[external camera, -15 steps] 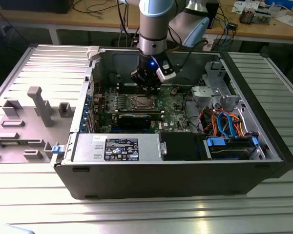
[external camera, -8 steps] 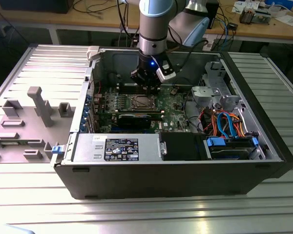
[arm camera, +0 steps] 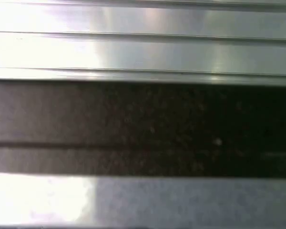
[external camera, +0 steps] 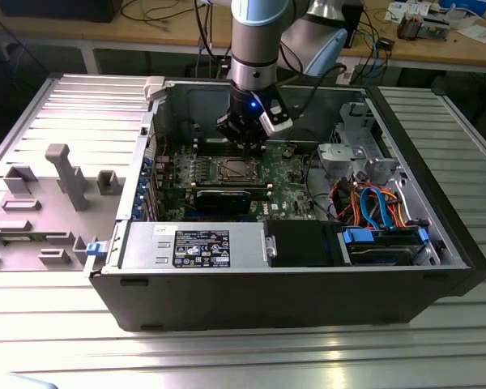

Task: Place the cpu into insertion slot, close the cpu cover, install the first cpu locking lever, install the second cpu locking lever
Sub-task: 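Install the first cpu locking lever, then install the second cpu locking lever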

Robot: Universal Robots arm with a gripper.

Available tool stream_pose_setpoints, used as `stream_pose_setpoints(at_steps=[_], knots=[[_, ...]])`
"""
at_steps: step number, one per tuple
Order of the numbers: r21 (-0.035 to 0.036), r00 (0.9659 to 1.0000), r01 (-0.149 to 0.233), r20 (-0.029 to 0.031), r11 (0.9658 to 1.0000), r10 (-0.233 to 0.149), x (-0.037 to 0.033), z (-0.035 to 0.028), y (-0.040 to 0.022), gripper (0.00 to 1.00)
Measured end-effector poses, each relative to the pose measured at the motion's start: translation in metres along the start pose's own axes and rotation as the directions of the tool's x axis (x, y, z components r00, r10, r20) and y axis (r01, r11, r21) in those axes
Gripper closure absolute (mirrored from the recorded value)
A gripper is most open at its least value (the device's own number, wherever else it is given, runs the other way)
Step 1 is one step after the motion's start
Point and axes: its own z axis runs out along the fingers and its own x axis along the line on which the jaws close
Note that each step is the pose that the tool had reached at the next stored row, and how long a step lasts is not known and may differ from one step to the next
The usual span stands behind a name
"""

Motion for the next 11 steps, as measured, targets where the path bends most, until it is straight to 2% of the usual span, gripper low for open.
stream_pose_setpoints(at_steps=[3,5,11], knots=[[0.0001,1.0,0.0,-0.0001,1.0,0.0,0.0,0.0,-0.0002,0.89],[0.0001,1.0,0.0,-0.0001,1.0,0.0,0.0001,-0.0002,-0.0041,0.89],[0.0001,1.0,0.0,0.0,1.0,0.0,0.0001,-0.0002,-0.0044,0.89]])
